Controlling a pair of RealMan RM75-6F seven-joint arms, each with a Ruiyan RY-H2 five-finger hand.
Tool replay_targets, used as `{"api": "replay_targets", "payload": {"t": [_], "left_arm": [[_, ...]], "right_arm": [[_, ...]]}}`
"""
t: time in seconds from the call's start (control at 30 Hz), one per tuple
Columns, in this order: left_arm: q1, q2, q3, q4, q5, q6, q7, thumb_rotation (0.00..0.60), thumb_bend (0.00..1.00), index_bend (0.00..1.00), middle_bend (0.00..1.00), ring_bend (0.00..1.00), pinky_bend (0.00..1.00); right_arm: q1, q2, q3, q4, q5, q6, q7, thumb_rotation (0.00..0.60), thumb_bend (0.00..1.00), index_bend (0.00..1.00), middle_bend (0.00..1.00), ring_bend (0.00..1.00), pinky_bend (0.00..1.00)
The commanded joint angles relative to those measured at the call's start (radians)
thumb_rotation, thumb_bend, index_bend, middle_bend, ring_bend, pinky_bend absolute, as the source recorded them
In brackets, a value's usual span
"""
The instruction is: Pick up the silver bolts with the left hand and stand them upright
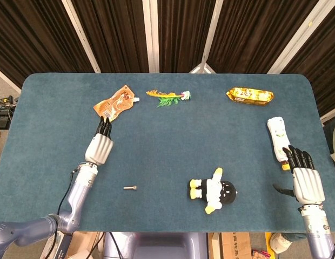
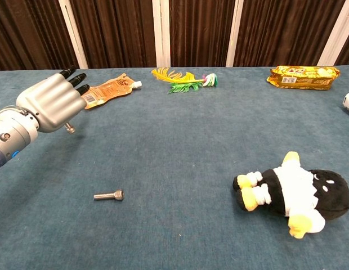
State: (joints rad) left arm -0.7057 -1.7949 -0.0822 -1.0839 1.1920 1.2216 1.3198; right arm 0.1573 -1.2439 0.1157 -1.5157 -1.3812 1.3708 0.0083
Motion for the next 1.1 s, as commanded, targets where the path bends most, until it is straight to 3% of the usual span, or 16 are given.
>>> {"api": "replay_targets", "payload": {"t": [0.03, 0.5, 0.8, 1.1], "left_arm": [[0.002, -0.005, 0.0, 0.004, -0.004, -0.005, -0.001, 0.6, 0.53, 0.53, 0.11, 0.0, 0.0], [0.006, -0.025, 0.004, 0.031, -0.002, -0.016, 0.008, 0.6, 0.51, 0.51, 0.1, 0.0, 0.0], [0.007, -0.022, 0.01, 0.014, 0.004, -0.018, 0.028, 0.6, 0.49, 0.43, 0.08, 0.0, 0.0], [0.012, 0.044, -0.006, -0.147, 0.042, 0.052, 0.045, 0.6, 0.45, 0.38, 0.07, 0.0, 0.0]], "right_arm": [[-0.001, 0.0, 0.001, -0.003, -0.001, 0.004, -0.001, 0.6, 0.05, 0.09, 0.07, 0.02, 0.0], [-0.001, 0.001, 0.002, 0.001, 0.005, -0.001, 0.001, 0.6, 0.05, 0.09, 0.07, 0.02, 0.0], [-0.003, 0.003, 0.004, -0.002, 0.011, 0.002, -0.003, 0.6, 0.05, 0.09, 0.07, 0.02, 0.0], [-0.005, 0.006, 0.006, -0.008, 0.015, 0.004, -0.006, 0.6, 0.05, 0.1, 0.07, 0.02, 0.0]]}}
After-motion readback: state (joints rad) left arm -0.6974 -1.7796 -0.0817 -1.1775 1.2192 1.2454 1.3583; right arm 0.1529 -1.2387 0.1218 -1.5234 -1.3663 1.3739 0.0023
